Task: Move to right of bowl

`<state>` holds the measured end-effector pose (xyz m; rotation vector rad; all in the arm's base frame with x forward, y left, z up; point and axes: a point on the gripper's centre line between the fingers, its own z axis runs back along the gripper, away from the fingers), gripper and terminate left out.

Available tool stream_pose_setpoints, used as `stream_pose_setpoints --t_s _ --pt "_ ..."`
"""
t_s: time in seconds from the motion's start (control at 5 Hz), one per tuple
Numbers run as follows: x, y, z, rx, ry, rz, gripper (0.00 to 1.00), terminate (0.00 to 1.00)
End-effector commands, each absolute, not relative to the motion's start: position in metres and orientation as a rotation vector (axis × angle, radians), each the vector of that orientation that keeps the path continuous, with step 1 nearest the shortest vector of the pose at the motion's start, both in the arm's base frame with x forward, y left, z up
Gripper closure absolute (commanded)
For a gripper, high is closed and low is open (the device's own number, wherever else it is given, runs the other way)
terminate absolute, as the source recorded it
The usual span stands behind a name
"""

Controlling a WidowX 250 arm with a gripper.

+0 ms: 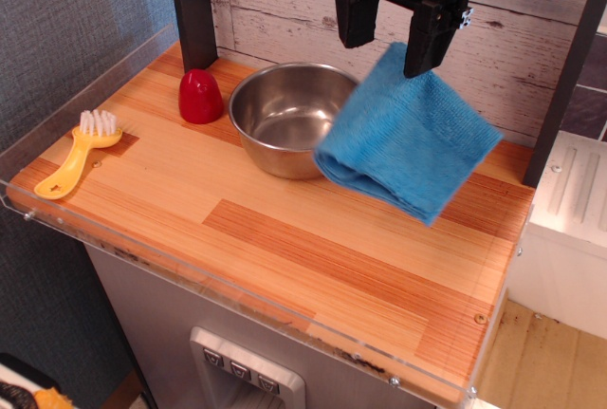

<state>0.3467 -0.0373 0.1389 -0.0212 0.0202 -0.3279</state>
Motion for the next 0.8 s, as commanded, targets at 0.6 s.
stream_pose_setpoints --t_s 0.6 --pt "0.334 -0.035 0.13 -0.004 -0.126 -0.241 0.0 0.0"
